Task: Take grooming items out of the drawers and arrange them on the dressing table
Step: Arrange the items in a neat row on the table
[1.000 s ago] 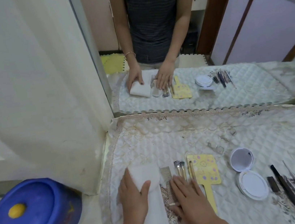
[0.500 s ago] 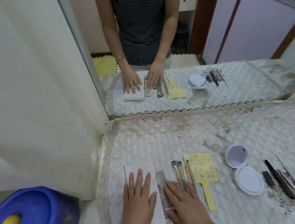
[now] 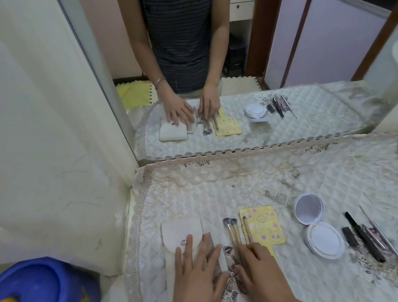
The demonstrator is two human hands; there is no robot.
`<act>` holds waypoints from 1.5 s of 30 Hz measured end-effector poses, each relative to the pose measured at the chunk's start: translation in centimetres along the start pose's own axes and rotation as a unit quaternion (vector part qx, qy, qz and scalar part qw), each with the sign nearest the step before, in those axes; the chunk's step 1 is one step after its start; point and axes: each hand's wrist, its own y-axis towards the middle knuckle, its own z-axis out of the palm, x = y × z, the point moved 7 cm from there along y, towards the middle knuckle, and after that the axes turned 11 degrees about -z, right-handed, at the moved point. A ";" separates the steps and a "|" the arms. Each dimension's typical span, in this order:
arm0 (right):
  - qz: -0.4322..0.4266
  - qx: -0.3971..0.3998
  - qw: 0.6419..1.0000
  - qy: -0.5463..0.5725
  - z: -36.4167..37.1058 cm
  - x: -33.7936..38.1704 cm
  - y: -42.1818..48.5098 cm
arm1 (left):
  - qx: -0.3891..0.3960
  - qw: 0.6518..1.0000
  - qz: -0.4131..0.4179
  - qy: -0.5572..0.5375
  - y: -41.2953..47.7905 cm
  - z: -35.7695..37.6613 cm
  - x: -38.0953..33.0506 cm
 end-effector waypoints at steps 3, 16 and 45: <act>0.006 0.025 1.000 -0.005 0.6 -0.1 0.3 | 0.000 1.000 -0.011 0.000 -0.2 0.6 0.2; 0.103 -0.030 0.992 0.073 -1.2 -1.7 -0.9 | -0.024 0.997 0.073 -0.008 1.1 -0.5 -3.0; 0.083 0.022 0.990 -0.116 -0.3 -5.3 -0.8 | -0.014 0.996 0.087 -0.024 1.6 1.0 -5.7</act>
